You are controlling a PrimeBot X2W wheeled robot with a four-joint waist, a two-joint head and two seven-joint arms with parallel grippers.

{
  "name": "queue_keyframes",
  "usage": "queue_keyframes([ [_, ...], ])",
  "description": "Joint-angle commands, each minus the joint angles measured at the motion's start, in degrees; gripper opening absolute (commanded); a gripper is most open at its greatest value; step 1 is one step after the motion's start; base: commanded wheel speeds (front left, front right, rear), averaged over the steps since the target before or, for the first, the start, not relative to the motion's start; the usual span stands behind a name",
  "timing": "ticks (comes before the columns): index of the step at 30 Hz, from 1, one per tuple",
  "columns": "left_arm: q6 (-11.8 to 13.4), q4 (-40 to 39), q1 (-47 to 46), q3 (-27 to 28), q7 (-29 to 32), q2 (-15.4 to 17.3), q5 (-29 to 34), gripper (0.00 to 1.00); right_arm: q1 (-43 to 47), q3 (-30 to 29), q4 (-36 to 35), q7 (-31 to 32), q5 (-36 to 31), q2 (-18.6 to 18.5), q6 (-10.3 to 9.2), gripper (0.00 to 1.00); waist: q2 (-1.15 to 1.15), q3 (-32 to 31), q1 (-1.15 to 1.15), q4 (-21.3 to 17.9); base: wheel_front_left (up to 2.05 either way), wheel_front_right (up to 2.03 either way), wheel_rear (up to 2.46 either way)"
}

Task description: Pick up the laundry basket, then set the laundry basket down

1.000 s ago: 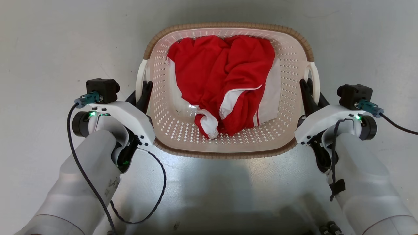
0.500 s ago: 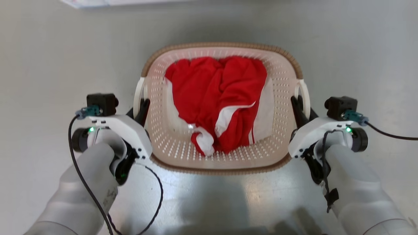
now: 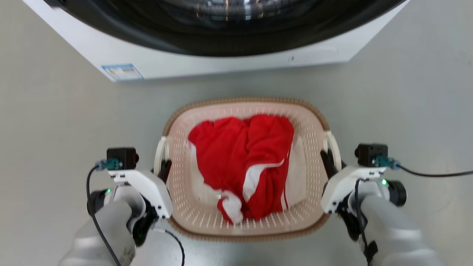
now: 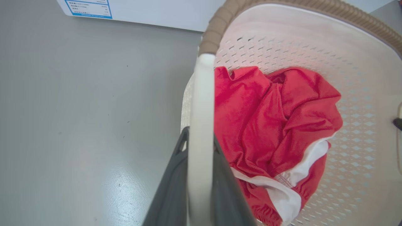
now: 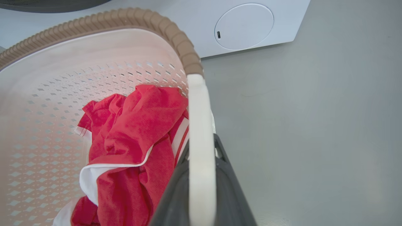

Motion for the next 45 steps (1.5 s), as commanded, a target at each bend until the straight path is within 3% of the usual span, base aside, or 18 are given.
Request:
queue_keyframes([
  [1,-0.44,-0.12,1.63,0.41,0.10,1.18,-1.03,0.00,2.55,1.96,-0.34,-0.06,1.24,0.57,0.37,0.00,0.00,-5.38,0.00,0.07,0.00,0.00,0.00],
  [11,-0.44,1.87,6.86,-3.05,2.82,0.35,-5.18,0.00,8.47,9.17,0.31,4.72,8.24,0.01,0.37,0.00,0.00,-18.48,0.00,0.50,0.00,0.00,0.00],
  [20,-0.44,2.95,8.30,-5.08,6.60,-0.40,-7.14,0.00,10.21,13.18,0.00,9.35,12.44,-1.08,0.37,0.00,0.00,-24.26,0.00,0.89,0.00,0.00,0.00],
  [33,-0.44,4.68,10.39,-7.00,13.62,-1.56,-10.37,0.00,11.55,18.34,0.11,14.94,17.62,-2.25,0.37,0.00,0.00,-28.54,0.00,1.54,0.00,0.00,0.00],
  [45,-0.44,4.86,10.29,-7.62,14.96,-2.10,-11.95,0.00,11.30,22.01,-0.50,16.28,20.98,-3.37,0.37,0.00,0.00,-28.67,0.00,1.38,0.00,0.00,0.00],
])
